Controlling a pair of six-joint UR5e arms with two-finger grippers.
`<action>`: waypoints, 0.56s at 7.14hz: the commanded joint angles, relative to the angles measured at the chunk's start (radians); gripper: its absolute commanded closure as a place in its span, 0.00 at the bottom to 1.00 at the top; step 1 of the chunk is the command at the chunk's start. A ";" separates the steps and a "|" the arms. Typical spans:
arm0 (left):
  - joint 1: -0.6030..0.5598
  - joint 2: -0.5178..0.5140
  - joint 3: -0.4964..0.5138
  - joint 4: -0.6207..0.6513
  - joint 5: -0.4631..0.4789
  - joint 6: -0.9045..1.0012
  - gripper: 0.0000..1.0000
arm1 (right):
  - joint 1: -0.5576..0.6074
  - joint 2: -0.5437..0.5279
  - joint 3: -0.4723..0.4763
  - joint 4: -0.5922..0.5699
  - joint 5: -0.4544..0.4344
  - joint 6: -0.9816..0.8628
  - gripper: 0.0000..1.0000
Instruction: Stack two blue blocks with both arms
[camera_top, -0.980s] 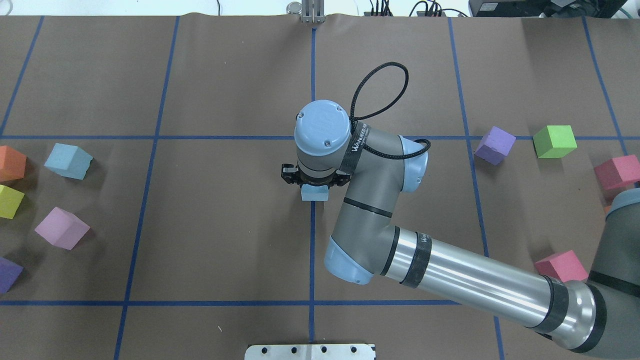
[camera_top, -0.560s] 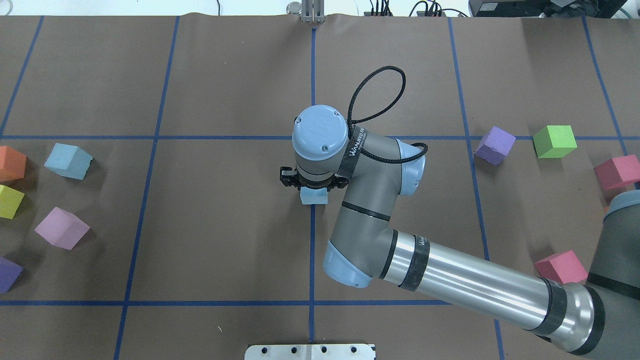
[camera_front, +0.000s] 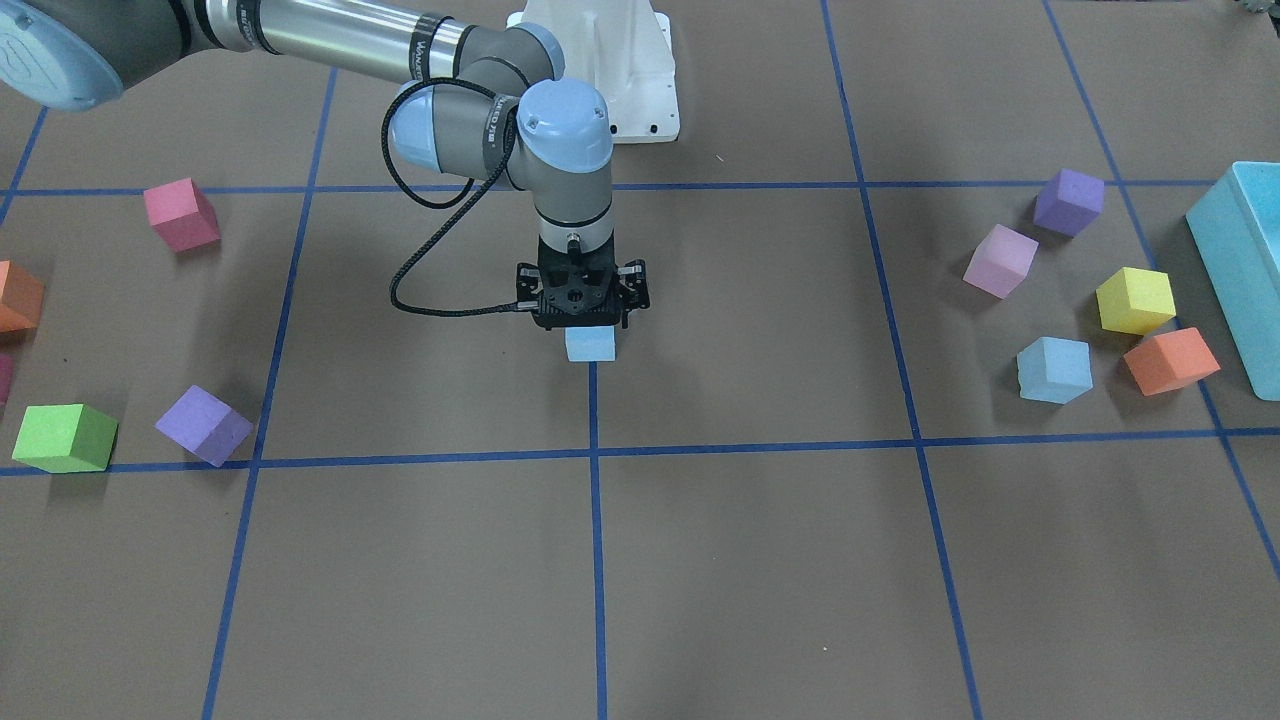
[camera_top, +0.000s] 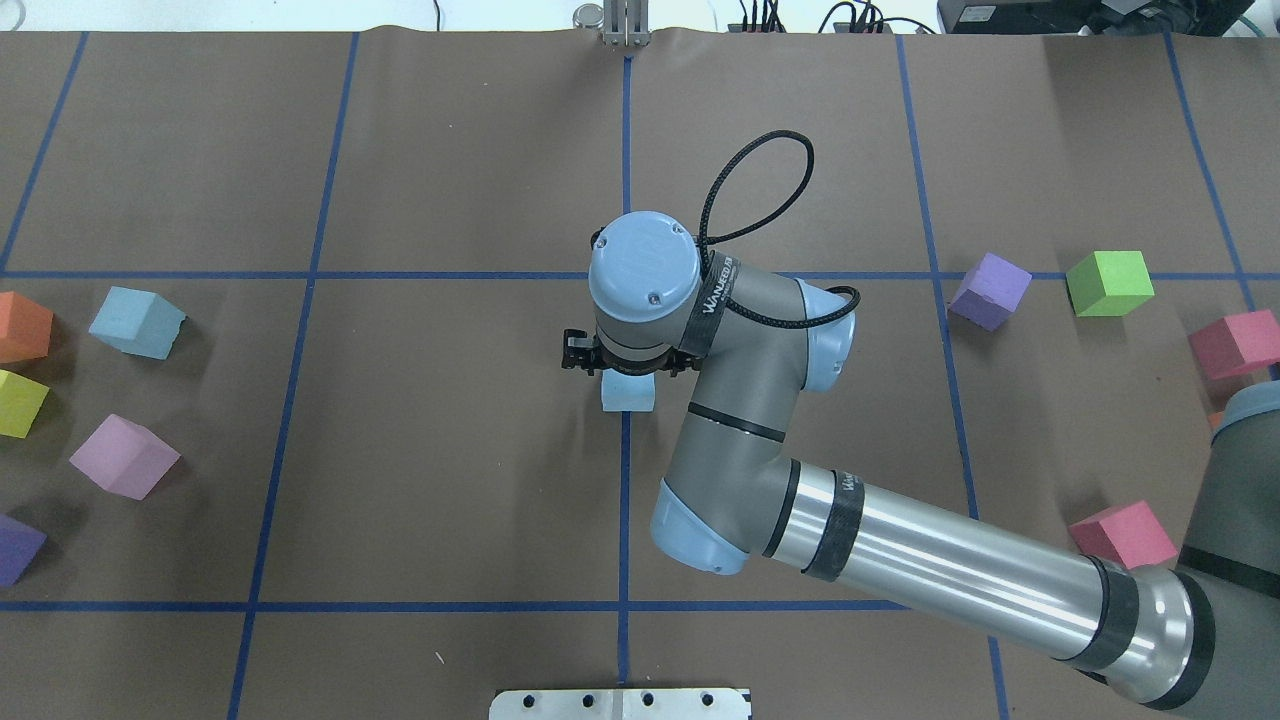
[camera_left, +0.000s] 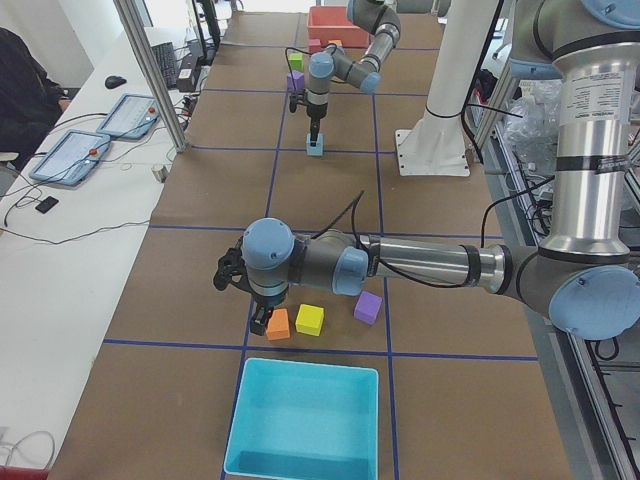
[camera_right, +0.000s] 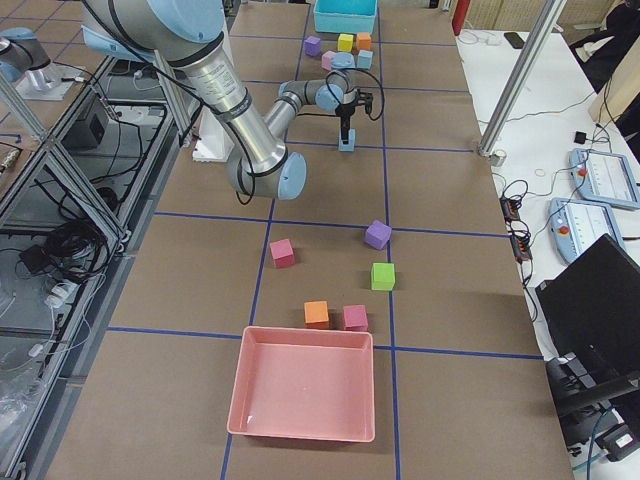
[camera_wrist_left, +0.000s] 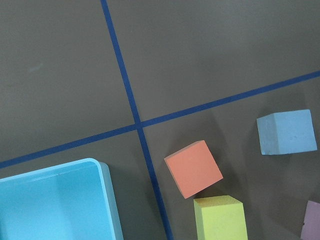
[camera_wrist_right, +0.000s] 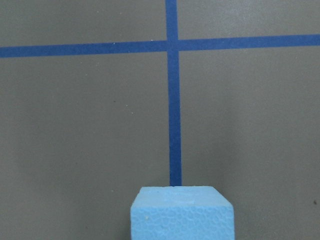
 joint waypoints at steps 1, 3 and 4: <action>0.086 -0.080 0.004 0.002 0.004 -0.155 0.02 | 0.130 -0.049 0.028 0.004 0.143 -0.168 0.00; 0.173 -0.143 0.004 0.002 0.012 -0.285 0.02 | 0.279 -0.163 0.140 -0.007 0.306 -0.275 0.00; 0.237 -0.177 0.019 0.001 0.015 -0.328 0.02 | 0.340 -0.227 0.181 -0.010 0.337 -0.337 0.00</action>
